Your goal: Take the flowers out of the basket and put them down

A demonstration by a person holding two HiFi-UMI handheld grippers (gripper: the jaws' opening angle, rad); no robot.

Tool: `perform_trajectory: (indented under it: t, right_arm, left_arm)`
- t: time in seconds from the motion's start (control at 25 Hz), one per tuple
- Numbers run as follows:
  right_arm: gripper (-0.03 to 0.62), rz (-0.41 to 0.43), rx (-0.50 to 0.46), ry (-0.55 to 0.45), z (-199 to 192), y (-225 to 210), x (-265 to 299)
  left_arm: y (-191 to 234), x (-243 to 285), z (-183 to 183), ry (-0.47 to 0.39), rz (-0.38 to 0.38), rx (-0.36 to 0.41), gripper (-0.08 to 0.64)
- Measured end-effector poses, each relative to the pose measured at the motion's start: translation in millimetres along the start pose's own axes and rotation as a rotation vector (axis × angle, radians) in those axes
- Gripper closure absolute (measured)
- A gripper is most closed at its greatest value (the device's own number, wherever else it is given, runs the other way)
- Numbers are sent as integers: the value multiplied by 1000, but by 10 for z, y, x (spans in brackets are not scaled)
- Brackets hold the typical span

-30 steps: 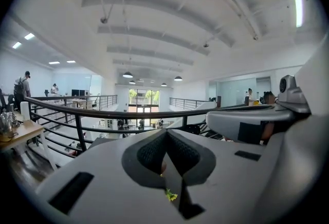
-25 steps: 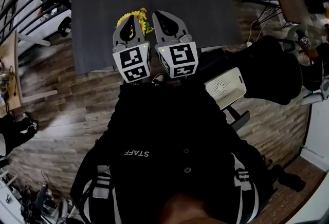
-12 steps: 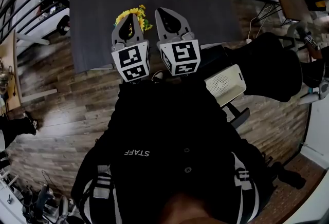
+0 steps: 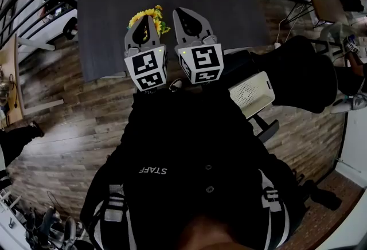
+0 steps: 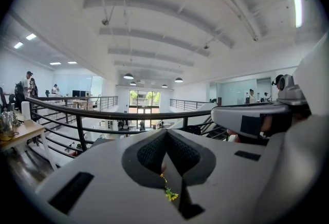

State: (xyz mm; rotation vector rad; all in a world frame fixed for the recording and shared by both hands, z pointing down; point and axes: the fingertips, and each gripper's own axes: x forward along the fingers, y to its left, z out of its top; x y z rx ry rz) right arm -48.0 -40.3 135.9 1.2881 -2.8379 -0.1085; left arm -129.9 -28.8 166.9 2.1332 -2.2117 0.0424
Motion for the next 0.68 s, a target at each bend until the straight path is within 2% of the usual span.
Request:
perform_trajectory:
  t: [0.16,0.68]
  right_arm:
    - [580,-2,-5,-8,21,20,15]
    - [580,-31,-12,-7,-7,-45,9]
  left_arm:
    - [8,1,31,-22,-11,-1,558]
    - [-27,51,-52,2,-34,8,558]
